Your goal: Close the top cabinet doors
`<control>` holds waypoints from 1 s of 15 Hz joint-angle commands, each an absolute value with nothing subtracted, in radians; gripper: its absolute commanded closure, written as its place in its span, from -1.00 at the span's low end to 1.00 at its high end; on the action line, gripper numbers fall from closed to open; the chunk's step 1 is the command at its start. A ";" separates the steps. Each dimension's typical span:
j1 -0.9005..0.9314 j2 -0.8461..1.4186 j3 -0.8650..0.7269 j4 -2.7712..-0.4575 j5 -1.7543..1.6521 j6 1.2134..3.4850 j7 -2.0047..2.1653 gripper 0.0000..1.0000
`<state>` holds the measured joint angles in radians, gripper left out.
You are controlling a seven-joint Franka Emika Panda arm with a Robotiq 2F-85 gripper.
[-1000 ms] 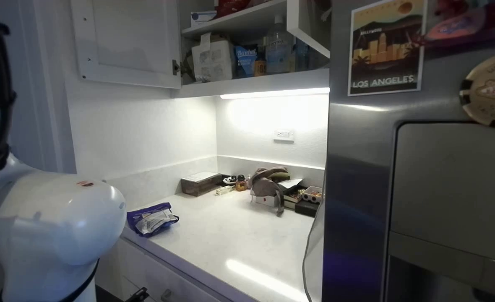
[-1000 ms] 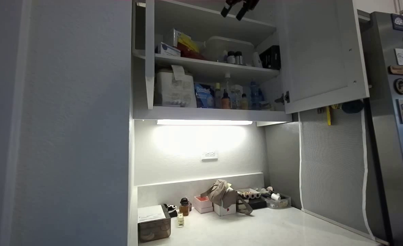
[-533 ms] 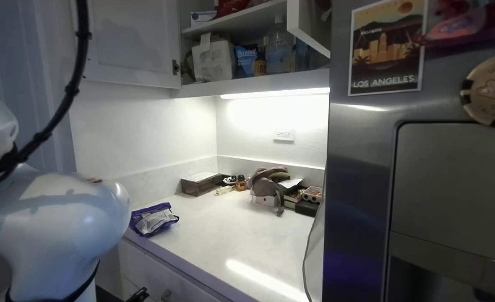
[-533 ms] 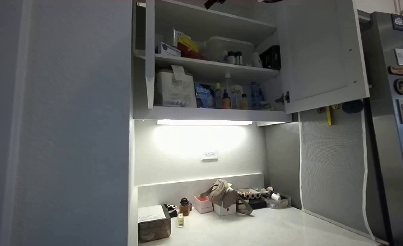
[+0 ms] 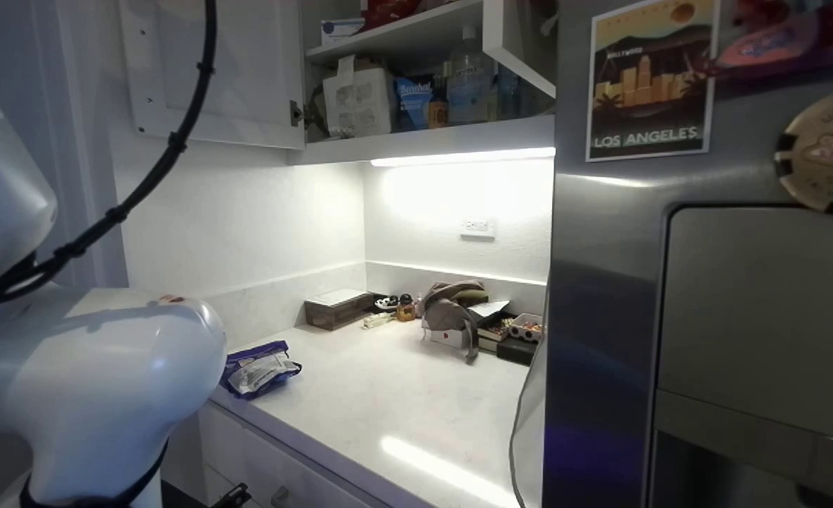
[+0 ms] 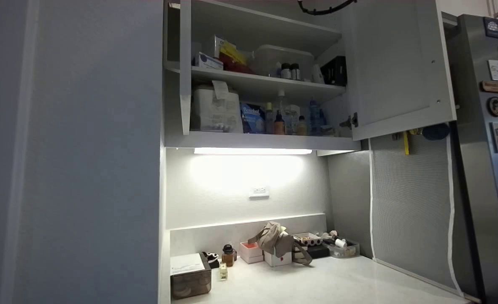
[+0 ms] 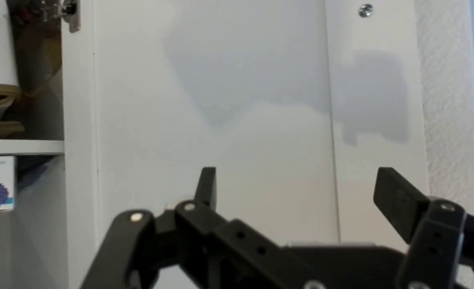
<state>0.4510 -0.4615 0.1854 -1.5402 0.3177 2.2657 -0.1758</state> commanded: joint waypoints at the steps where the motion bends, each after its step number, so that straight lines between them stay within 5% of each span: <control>1: 0.470 -0.424 0.180 -1.472 0.388 2.192 -0.215 -1.00; 15: 0.494 -0.390 0.244 -1.415 0.448 2.162 -0.264 -1.00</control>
<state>0.5017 -0.4234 0.2279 -1.4531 0.4280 2.1574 -0.2322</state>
